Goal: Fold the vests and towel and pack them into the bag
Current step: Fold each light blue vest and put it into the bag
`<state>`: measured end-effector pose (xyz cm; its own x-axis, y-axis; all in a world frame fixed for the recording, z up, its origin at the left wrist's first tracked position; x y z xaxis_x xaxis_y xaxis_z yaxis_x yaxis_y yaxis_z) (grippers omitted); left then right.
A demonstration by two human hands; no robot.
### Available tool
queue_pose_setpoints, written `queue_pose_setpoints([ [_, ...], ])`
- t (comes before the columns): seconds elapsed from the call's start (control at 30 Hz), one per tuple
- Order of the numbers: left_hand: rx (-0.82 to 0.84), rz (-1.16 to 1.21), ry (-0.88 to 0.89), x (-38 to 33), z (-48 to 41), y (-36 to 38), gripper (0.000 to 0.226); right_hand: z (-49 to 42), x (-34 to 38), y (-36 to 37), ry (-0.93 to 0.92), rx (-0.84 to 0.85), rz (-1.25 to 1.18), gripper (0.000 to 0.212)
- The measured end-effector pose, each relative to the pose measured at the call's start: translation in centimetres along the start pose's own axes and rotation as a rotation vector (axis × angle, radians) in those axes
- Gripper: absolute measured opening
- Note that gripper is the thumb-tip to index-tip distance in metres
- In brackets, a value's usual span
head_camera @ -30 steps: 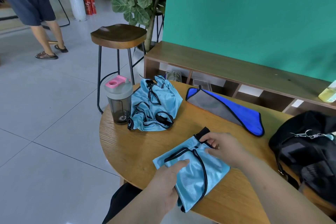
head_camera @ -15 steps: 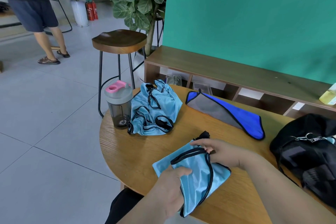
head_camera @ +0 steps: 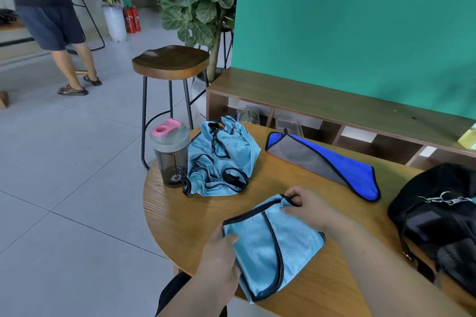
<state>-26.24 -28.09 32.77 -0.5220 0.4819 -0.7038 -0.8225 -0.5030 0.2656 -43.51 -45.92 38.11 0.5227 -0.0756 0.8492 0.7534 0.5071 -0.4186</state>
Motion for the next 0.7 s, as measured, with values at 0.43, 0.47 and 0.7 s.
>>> queue_pose_setpoints([
  [0.43,-0.342,-0.616,0.51,-2.3,2.8,-1.5,0.07,-0.2,-1.0,0.5,0.02,-0.296,0.351,0.043],
  [0.47,-0.406,-0.739,0.637,-2.6,3.7,-1.2,0.073,-0.1,-1.1,0.5,0.017,-0.313,0.387,0.042],
  [0.7,-0.146,-1.795,1.038,3.6,2.4,4.5,0.063,1.1,-0.3,1.4,-0.038,-0.386,0.617,0.045],
])
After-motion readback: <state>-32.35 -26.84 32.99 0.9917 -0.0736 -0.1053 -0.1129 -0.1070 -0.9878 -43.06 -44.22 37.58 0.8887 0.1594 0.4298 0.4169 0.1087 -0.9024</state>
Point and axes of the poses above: each hand's wrist, its own z-axis away from the middle knuckle, its own y-axis out of the palm, x = y × z, the point moved 9 cm from there along -z, towards the middle knuckle, and after that the axes turned 14 degrees about -z, right-handed, at the moved point
